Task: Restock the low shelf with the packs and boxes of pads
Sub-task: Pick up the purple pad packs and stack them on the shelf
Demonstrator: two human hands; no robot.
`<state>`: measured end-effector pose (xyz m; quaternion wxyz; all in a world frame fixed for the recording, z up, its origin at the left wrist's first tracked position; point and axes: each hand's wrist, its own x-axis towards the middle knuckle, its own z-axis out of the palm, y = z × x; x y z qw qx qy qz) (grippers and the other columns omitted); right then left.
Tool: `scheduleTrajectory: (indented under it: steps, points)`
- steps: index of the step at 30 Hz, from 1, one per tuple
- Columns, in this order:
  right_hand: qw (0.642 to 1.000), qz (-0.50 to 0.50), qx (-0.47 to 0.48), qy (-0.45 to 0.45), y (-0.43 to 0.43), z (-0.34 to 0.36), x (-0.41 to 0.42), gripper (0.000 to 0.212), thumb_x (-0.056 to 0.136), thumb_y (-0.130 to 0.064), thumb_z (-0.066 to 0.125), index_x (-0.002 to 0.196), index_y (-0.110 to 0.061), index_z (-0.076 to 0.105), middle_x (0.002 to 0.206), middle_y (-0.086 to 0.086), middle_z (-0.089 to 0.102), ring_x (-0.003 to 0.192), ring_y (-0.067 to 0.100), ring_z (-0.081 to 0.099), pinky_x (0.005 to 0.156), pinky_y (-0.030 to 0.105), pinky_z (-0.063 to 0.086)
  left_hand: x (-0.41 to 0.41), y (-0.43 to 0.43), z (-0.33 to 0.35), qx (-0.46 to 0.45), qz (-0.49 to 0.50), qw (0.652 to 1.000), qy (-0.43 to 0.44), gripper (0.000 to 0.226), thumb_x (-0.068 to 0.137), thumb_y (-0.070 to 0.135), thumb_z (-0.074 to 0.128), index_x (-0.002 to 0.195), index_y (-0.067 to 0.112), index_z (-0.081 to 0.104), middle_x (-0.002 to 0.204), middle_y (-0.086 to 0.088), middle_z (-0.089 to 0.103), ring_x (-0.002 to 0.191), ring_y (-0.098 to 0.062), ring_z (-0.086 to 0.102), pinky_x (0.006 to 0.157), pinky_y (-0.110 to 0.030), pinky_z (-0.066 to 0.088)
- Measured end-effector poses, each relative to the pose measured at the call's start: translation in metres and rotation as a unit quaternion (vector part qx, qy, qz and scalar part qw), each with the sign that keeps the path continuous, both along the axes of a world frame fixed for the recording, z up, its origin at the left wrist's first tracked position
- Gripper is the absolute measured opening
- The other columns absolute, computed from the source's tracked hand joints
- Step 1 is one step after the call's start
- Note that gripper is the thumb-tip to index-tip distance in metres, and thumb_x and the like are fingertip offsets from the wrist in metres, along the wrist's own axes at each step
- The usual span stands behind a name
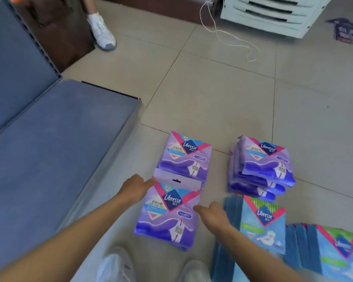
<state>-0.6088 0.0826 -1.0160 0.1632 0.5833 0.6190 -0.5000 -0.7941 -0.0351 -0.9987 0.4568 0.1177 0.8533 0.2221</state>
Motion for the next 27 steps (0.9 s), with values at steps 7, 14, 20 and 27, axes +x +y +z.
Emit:
scheduleTrajectory:
  steps: [7, 14, 20, 27]
  points:
    - [0.988, -0.110, -0.098, 0.048, -0.008, -0.060, 0.004, 0.045, 0.078, -0.038, 0.075, 0.105, -0.007, 0.057, 0.099, 0.005, 0.071, 0.076, 0.018, 0.070, 0.054, 0.024, 0.049, 0.013, -0.008, -0.080, -0.016, 0.037, 0.991, -0.128, 0.052, 0.081, 0.052, 0.066, 0.114, 0.013, 0.058, 0.106, -0.006, 0.072, 0.087, -0.020, 0.072, 0.084, -0.039, 0.058]
    - [0.974, -0.148, -0.139, 0.105, -0.009, -0.051, 0.004, 0.025, 0.083, -0.024, 0.073, 0.096, -0.010, 0.057, 0.093, 0.005, 0.072, 0.077, 0.020, 0.071, 0.055, 0.026, 0.054, 0.025, -0.014, -0.069, 0.027, 0.082, 0.989, -0.116, 0.041, 0.081, 0.043, 0.070, 0.111, 0.016, 0.059, 0.105, -0.003, 0.071, 0.084, -0.017, 0.071, 0.074, -0.030, 0.059]
    - [0.973, -0.128, -0.120, 0.152, 0.000, 0.015, 0.000, 0.020, 0.085, -0.018, 0.070, 0.095, -0.007, 0.056, 0.092, 0.008, 0.071, 0.077, 0.023, 0.070, 0.055, 0.027, 0.053, 0.023, -0.019, 0.003, 0.072, 0.042, 0.993, -0.081, 0.036, 0.087, 0.040, 0.064, 0.113, 0.016, 0.056, 0.106, 0.002, 0.071, 0.080, -0.010, 0.069, 0.066, -0.021, 0.056]
    - [0.957, -0.063, -0.019, 0.284, 0.025, 0.164, -0.046, 0.011, 0.086, -0.005, 0.067, 0.094, -0.002, 0.062, 0.091, 0.013, 0.071, 0.073, 0.026, 0.067, 0.066, 0.033, 0.054, -0.003, -0.023, 0.152, 0.202, 0.081, 0.976, 0.019, 0.034, 0.087, 0.031, 0.066, 0.114, 0.015, 0.055, 0.111, 0.000, 0.070, 0.091, -0.018, 0.071, 0.084, -0.040, 0.058]
